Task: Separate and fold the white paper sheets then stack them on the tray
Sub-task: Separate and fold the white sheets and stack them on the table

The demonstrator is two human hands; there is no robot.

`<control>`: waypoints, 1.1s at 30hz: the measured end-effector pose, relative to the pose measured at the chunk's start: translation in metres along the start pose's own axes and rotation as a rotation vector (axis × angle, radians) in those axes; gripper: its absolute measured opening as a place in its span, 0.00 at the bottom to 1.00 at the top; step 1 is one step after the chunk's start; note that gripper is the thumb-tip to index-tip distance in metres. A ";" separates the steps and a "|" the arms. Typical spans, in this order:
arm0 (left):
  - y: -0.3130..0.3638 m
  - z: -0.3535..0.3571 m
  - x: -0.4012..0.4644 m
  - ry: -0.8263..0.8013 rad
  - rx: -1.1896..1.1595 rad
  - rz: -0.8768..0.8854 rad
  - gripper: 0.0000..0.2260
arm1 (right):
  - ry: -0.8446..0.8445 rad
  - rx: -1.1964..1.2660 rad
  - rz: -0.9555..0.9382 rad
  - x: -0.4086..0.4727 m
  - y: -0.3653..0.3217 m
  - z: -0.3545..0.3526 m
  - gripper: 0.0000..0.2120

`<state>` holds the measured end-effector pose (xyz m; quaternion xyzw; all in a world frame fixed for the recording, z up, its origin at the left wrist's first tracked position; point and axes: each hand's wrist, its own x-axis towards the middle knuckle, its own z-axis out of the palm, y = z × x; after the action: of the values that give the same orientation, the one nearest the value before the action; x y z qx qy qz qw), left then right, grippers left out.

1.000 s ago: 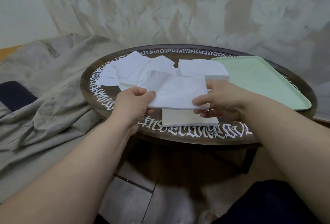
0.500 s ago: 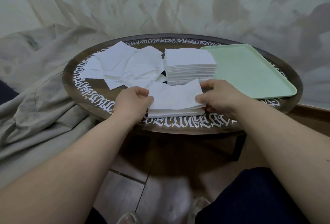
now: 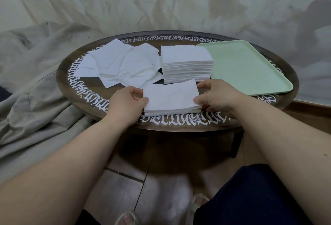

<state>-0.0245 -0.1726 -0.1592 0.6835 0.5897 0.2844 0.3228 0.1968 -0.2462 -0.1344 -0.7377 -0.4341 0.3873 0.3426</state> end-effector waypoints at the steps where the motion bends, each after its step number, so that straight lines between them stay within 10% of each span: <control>1: 0.000 -0.001 0.000 -0.003 0.012 0.003 0.10 | -0.003 0.002 0.002 0.000 0.000 0.000 0.16; 12: 0.000 -0.005 -0.008 -0.130 0.225 0.181 0.20 | 0.151 -0.382 -0.117 0.005 -0.003 -0.002 0.10; 33: -0.003 -0.012 -0.008 -0.228 0.363 0.197 0.15 | -0.083 -0.620 -0.310 0.007 -0.006 0.010 0.10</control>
<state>-0.0369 -0.1794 -0.1536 0.8122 0.5214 0.1250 0.2298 0.1882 -0.2354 -0.1355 -0.7158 -0.6513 0.2101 0.1392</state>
